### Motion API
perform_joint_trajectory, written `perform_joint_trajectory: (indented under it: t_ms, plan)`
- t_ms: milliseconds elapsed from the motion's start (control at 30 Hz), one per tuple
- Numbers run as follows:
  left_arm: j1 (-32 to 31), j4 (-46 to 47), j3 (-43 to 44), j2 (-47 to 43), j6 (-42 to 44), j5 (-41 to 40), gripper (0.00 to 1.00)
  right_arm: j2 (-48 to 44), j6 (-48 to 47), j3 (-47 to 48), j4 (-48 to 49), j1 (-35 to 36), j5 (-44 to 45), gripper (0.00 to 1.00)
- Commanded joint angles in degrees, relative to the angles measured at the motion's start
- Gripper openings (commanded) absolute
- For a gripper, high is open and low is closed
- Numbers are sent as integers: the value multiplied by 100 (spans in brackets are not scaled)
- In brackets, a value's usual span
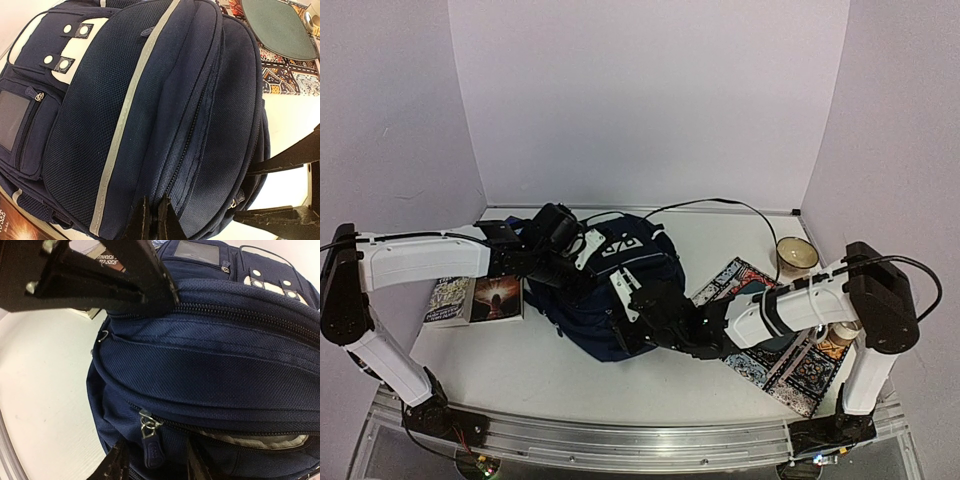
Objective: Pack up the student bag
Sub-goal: Grab the second largest pocket of the student bag, then zip the student bag into the second largest pocket of the bag.
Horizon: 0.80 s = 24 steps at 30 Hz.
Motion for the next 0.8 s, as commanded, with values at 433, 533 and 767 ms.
perform_joint_trajectory:
  t_ms: [433,533,767]
  plan:
    - [8,497,14,-740,253,-13,0,-542,-365,-195,-385,-97,734,0]
    - [11,386,-167,-874,406,-158,0,-835,-546,-312,-823,-331,351,0]
    - [28,71,-461,-776,593,-529,0,-1327,-838,-319,-1837,-1172,-1162,0]
